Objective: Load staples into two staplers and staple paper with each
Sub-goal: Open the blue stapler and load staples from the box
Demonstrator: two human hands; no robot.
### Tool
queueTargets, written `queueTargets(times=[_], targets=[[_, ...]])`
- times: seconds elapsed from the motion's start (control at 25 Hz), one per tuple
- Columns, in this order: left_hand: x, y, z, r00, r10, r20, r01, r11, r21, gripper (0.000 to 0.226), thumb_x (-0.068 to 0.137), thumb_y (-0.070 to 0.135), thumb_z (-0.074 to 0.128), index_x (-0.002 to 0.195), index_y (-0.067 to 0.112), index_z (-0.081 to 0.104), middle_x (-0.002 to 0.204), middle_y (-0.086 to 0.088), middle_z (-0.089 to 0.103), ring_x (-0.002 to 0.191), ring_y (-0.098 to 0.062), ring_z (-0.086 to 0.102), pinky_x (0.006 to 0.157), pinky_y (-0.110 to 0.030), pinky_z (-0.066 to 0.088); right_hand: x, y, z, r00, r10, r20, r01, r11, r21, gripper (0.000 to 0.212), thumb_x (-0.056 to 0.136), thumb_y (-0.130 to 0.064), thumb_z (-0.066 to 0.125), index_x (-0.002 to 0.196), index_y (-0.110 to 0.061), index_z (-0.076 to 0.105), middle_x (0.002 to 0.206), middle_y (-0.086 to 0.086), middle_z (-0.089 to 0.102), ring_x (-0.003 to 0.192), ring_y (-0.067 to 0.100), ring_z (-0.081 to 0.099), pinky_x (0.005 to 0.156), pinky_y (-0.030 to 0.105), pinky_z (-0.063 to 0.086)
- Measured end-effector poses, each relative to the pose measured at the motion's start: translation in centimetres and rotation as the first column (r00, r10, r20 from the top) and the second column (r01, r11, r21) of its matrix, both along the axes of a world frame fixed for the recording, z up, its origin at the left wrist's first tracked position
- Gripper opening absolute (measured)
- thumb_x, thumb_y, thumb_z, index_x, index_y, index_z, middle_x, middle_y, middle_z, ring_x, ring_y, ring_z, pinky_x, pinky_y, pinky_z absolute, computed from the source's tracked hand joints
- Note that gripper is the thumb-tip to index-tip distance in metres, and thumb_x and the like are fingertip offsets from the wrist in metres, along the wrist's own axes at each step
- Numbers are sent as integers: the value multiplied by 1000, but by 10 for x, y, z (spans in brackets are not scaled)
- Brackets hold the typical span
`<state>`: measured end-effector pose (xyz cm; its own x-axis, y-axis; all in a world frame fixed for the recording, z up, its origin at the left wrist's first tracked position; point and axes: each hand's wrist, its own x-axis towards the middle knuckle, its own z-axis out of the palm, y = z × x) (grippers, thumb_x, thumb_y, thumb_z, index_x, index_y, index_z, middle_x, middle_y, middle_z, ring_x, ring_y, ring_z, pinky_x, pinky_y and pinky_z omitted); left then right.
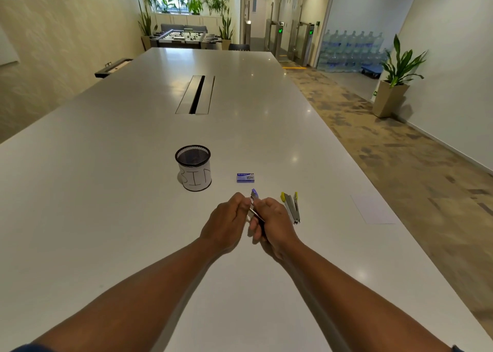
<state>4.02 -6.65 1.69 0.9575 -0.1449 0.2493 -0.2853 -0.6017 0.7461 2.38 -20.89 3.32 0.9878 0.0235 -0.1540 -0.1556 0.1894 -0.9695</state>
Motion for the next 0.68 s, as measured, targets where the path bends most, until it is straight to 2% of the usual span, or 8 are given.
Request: queueTargets(times=[0.08, 0.16, 0.24, 0.36, 0.44, 0.56, 0.68], targets=[[0, 1, -4, 1000, 0, 18, 1, 1000, -22, 43, 102, 58, 25, 82, 26, 46, 66, 2, 61, 61, -16, 58, 58, -44, 49, 0, -2, 2, 996, -78, -35, 80, 996, 50, 31, 108, -35, 39, 93, -9, 47, 56, 13, 55, 42, 21, 45, 38, 27, 40], [0, 2, -6, 1000, 6, 26, -5, 999, -45, 44, 101, 60, 26, 85, 26, 47, 68, 0, 62, 63, -19, 59, 60, -48, 51, -1, -1, 3, 995, -98, -12, 98, 995, 35, 32, 108, -41, 38, 95, -12, 44, 57, 13, 54, 43, 20, 44, 38, 26, 40], [3, 2, -6, 1000, -7, 25, 9, 996, -88, 36, 104, 51, 32, 87, 26, 51, 73, 2, 64, 67, -18, 60, 62, -45, 52, -4, 0, 1, 992, -122, 34, 122, 992, 15, 31, 108, -41, 38, 94, -14, 40, 61, 15, 56, 44, 22, 47, 39, 26, 38], [10, 3, -7, 999, -1, 50, 9, 987, -162, 25, 106, 29, 41, 92, 23, 60, 88, 5, 67, 84, -13, 63, 74, -34, 52, -10, 5, -3, 976, -158, 149, 161, 987, -7, 22, 109, -31, 40, 94, -16, 40, 69, 14, 60, 55, 27, 55, 47, 33, 43], [15, 6, -9, 999, 44, 17, -39, 977, -212, 20, 105, 20, 47, 100, 20, 66, 96, 4, 68, 94, -12, 63, 81, -24, 49, -15, 7, -6, 959, -137, 248, 180, 971, -160, 20, 107, -30, 46, 92, -17, 43, 72, 8, 58, 62, 20, 55, 56, 33, 46], [20, 7, -12, 994, 91, -59, -103, 966, -237, 22, 104, 16, 49, 115, 17, 68, 109, 2, 69, 102, -12, 63, 83, -11, 43, -21, 7, -9, 926, -79, 369, 244, 871, -426, 16, 102, -30, 57, 88, -23, 52, 69, -6, 54, 60, 6, 46, 58, 20, 41], [24, 6, -12, 992, 117, -55, -125, 977, -171, 27, 103, 16, 50, 124, 14, 67, 118, -1, 69, 109, -14, 62, 92, -16, 44, -20, 3, -12, 878, -88, 470, 368, 751, -548, 19, 92, -21, 70, 81, -28, 56, 76, -10, 55, 73, 5, 52, 64, 12, 40]])
